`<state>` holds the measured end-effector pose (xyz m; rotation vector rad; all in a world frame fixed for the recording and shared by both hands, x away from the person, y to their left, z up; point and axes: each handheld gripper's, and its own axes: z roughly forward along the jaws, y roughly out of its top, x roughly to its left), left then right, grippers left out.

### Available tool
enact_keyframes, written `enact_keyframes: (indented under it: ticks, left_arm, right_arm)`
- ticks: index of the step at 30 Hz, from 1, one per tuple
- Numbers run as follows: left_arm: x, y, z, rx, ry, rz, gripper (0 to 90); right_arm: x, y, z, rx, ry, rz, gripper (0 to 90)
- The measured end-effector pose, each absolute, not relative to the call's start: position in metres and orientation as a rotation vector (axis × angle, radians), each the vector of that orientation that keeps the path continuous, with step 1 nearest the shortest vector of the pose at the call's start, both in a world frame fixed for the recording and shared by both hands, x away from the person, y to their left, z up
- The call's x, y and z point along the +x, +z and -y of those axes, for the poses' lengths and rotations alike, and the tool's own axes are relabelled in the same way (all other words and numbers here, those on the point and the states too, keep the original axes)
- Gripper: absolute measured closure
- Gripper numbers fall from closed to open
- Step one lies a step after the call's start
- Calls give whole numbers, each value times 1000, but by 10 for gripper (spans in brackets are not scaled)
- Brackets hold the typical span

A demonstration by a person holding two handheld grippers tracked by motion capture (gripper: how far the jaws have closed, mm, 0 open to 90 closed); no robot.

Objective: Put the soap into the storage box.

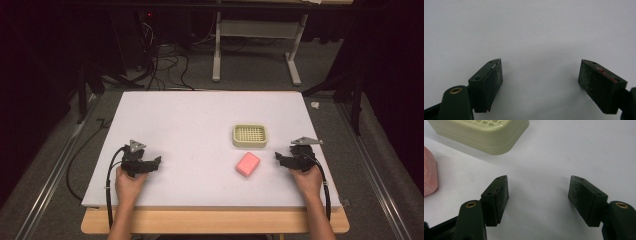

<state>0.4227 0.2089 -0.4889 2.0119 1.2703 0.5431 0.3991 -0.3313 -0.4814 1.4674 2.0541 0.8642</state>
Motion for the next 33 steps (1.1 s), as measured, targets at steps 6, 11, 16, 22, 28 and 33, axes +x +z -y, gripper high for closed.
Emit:
enact_keyframes:
  ticks: [6, 11, 16, 22, 28, 33]
  left_arm:
    - [423, -489, -209, 2011, 543, -1271, 202]
    - [423, -489, -209, 2011, 543, -1271, 202]
    - [423, -489, -209, 2010, 542, -1271, 202]
    - [423, -489, -209, 2010, 542, -1271, 202]
    - [423, -489, -209, 2009, 542, -1271, 202]
    - [423, -489, -209, 2010, 542, -1271, 202]
  right_arm:
    - [399, -482, 331, 1466, 862, -2051, 332]
    - [399, -482, 331, 1463, 861, -2052, 331]
    - [399, -481, 331, 1472, 864, -2055, 328]
    - [400, -481, 331, 1474, 858, -2059, 327]
    - [400, -481, 331, 1478, 858, -2056, 314]
    - [400, -481, 331, 1476, 861, -2061, 301]
